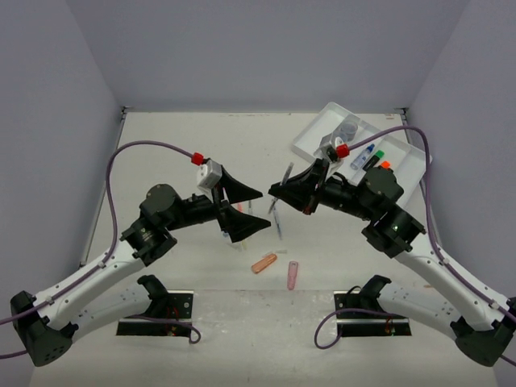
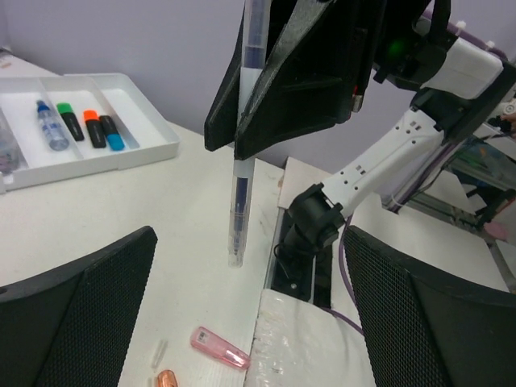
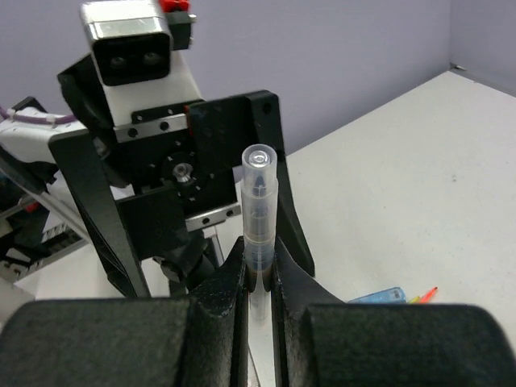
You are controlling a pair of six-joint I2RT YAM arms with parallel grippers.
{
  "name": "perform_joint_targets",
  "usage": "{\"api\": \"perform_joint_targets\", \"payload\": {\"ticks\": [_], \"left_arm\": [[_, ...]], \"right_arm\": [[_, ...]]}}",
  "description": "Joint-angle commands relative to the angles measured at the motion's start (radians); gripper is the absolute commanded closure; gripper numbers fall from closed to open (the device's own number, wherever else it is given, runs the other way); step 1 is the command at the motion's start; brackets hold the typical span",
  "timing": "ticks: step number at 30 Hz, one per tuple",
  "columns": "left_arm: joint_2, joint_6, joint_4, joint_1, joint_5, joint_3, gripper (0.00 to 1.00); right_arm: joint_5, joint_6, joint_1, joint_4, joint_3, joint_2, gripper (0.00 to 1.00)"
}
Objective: Sort the stationery into containers
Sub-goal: Close the pen cap on the pen.
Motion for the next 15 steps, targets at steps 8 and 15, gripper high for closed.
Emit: {"api": "perform_joint_targets", "payload": {"ticks": [8, 15], "left_arm": [[-0.110, 0.086, -0.290, -0.004, -0.308, 0.182, 0.05], [-0.064, 0.065, -0.305, -0.003, -0.372, 0.291, 0.06]], "right_arm": [[0.076, 0.048, -0.009, -0.078, 0.049, -0.072, 1.00], [-0.086, -0.053, -0.007, -0.176, 0.092, -0.016, 1.00]]}}
